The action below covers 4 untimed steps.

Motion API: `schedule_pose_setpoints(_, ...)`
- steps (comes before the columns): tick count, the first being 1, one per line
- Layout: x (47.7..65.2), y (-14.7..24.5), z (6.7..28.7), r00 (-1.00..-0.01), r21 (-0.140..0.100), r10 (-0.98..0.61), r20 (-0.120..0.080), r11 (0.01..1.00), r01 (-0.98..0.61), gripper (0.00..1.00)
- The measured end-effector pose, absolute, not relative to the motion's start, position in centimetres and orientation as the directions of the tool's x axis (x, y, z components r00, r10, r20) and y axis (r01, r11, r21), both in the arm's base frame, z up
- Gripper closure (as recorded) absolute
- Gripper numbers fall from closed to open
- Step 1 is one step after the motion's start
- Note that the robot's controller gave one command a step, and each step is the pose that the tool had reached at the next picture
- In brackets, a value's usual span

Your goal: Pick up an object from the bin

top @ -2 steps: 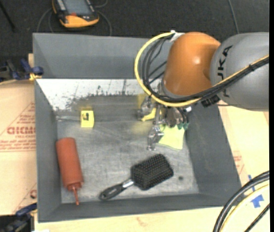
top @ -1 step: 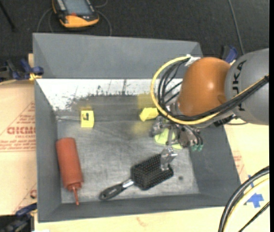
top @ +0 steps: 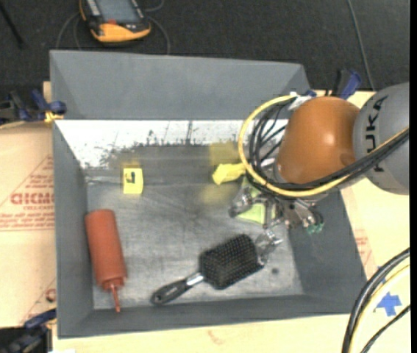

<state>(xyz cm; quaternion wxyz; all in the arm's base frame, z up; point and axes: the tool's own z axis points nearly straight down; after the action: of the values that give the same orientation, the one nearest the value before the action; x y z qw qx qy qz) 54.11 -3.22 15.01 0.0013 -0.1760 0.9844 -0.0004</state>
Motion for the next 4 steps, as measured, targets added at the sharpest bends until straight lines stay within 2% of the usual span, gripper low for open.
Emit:
schedule_pose_setpoints(1, 53.4, -3.1, 9.3, -0.895, -0.004, -0.446, -0.008, 0.895, -0.446, 0.0)
schedule_pose_setpoints(2, 52.7, -3.0, 7.4, -0.804, -0.002, -0.595, 0.002, 0.804, -0.595, 1.0)
schedule_pose_setpoints(4, 52.7, -3.0, 7.6, -0.804, -0.002, -0.594, 0.002, 0.804, -0.594, 1.0)
